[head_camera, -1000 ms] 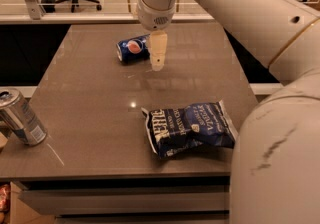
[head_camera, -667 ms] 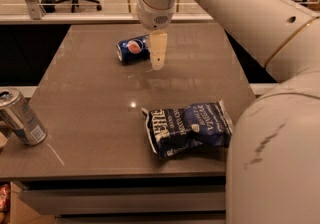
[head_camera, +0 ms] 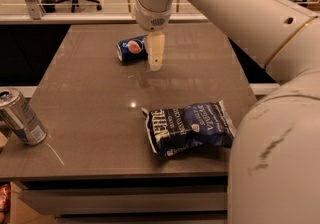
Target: Move pepsi can near blue chip bag
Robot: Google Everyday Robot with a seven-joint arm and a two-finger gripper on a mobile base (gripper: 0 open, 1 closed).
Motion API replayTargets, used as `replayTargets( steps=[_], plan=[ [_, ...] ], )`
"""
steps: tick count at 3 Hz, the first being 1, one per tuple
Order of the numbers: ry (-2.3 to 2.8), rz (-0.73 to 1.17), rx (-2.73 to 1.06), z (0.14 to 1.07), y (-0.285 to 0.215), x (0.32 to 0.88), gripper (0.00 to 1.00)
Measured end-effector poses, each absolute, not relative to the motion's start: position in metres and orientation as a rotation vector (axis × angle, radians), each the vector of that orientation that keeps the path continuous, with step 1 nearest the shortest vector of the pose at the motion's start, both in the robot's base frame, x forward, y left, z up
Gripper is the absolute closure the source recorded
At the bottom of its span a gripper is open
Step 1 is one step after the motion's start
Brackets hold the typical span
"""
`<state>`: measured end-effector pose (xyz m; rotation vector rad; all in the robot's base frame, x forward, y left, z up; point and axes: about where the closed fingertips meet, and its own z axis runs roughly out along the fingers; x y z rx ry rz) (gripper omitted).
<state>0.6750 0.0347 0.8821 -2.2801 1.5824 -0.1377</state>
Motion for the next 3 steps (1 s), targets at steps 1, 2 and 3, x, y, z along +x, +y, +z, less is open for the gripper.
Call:
replayTargets(
  steps=[1,2,3],
  plan=[
    [1.601,-0.200,-2.248,0.878,0.040,0.680,0.00],
    [1.615,-0.224,-2.228,0.871,0.045,0.686,0.00],
    [1.632,-0.227,-2.211,0.860,0.050,0.690,0.00]
  ],
)
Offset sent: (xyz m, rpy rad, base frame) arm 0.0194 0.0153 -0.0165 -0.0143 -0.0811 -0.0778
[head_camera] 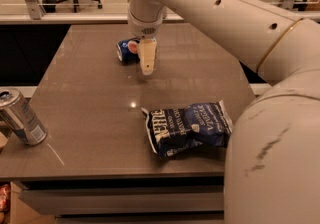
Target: Move pepsi can near blue chip bag
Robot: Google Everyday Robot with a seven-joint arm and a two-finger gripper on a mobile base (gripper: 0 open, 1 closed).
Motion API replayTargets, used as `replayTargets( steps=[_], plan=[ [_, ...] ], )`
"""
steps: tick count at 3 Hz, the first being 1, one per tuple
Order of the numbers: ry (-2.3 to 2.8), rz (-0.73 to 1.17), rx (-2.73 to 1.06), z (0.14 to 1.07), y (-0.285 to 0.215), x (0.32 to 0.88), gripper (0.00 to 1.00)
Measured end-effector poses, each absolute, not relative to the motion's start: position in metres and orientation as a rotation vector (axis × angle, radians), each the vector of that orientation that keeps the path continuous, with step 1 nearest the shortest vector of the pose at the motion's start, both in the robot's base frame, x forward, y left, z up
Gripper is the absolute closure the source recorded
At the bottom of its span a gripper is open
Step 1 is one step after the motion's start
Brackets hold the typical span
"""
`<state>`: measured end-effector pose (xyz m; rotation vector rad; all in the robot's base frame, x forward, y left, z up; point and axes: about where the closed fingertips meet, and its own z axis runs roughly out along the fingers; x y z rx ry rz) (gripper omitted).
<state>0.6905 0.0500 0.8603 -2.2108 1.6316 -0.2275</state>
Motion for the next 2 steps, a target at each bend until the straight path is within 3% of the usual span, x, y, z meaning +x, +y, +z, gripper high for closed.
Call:
replayTargets(
  steps=[2],
  plan=[
    [1.656,-0.184,-2.195,0.8417,0.0532,0.6931,0.00]
  ],
)
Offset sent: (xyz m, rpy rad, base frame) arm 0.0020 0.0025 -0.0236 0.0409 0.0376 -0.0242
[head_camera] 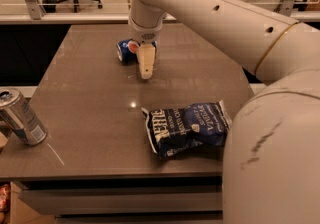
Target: Move pepsi can near blue chip bag
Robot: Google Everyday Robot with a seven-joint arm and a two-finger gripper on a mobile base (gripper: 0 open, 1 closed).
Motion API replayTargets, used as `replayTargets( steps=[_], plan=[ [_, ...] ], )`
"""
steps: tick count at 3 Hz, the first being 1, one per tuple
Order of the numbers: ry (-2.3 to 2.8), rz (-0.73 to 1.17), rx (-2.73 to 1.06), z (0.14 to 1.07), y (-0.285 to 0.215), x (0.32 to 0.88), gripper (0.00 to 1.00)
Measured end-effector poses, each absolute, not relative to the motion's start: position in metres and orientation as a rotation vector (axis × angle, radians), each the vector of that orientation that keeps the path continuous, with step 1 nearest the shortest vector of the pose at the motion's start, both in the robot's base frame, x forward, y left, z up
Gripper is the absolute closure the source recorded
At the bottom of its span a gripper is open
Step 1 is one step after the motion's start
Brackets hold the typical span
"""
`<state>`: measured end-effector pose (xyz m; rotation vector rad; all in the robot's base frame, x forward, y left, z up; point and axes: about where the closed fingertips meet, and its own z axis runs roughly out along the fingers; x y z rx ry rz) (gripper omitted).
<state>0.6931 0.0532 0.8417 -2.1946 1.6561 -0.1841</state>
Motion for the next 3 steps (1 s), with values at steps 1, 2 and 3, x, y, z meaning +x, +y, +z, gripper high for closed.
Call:
replayTargets(
  steps=[1,2,3],
  plan=[
    [1.666,-0.161,-2.189,0.8347,0.0531,0.6925,0.16],
    [1.674,-0.143,-2.181,0.8309,0.0526,0.6924,0.41],
    [1.674,-0.142,-2.181,0.8352,0.0527,0.6924,0.64]
  ],
)
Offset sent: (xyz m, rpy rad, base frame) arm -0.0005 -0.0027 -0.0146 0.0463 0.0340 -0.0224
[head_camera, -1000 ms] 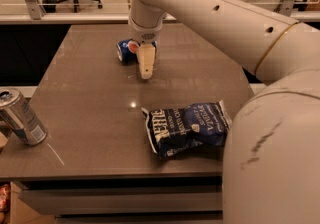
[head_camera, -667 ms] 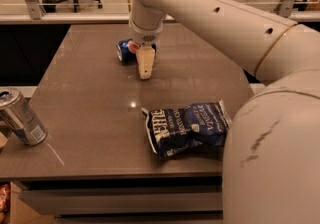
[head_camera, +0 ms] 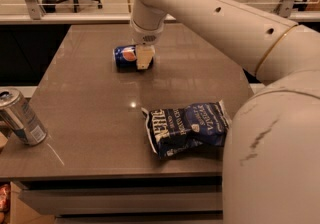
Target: Move pepsi can near blue chip bag
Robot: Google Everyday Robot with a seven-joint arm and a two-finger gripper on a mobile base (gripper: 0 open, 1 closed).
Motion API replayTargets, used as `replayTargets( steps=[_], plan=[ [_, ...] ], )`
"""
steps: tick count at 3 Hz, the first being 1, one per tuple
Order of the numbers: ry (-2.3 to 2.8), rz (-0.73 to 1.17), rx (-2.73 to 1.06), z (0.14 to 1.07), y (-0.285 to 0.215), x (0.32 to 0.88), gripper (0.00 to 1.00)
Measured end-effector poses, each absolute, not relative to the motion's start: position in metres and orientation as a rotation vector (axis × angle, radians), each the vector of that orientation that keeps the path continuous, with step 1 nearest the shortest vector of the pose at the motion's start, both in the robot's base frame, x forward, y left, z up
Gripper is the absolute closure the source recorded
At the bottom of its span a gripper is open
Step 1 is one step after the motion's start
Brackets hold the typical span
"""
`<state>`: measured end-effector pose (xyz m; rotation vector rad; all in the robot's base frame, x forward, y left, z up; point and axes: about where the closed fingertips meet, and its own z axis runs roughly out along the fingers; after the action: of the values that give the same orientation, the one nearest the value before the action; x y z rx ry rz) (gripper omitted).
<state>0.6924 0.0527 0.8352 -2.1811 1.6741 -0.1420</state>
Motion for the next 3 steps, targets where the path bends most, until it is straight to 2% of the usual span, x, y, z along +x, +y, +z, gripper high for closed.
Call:
replayTargets(
  steps=[1,2,3],
  plan=[
    [1.674,-0.142,-2.181,0.8353,0.0527,0.6924,0.86],
    [1.678,-0.144,-2.177,0.8358,0.0495,0.6953,1.00],
    [1.647,-0.134,-2.191,0.8428,0.0429,0.6973,1.00]
  ],
)
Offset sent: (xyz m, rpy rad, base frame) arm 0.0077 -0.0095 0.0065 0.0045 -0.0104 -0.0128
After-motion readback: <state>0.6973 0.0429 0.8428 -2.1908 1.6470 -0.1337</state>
